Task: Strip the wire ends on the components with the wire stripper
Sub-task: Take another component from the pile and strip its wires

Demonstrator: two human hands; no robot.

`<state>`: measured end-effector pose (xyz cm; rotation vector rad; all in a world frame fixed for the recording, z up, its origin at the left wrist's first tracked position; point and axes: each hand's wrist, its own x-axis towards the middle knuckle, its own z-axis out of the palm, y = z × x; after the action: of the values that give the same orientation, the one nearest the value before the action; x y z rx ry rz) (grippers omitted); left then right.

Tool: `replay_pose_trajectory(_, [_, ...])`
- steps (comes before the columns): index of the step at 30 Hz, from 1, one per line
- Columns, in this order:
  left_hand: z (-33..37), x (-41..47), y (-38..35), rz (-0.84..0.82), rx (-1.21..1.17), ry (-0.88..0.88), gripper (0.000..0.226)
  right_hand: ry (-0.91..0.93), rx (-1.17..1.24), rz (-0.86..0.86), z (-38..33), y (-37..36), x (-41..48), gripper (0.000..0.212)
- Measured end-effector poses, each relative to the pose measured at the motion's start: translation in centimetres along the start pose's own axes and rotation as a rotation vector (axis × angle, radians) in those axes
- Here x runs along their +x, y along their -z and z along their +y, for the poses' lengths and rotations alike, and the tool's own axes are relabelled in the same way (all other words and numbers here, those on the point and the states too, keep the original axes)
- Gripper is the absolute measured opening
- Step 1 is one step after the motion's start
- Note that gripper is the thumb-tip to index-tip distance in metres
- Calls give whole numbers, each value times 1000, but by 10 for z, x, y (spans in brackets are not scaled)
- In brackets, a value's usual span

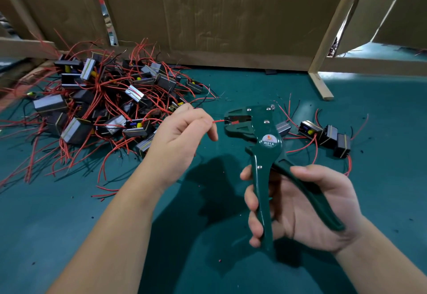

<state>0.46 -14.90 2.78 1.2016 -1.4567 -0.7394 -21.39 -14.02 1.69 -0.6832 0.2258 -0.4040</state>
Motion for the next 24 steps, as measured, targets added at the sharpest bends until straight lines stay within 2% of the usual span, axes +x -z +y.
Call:
replay_pose_trajectory(15, [6, -1, -2, -35, 42, -67, 37, -15, -75, -54, 5, 0, 1, 42])
replay_pose_trajectory(24, [5, -2, -1, -30, 44, -25, 34, -21, -71, -69, 6, 2, 0, 42])
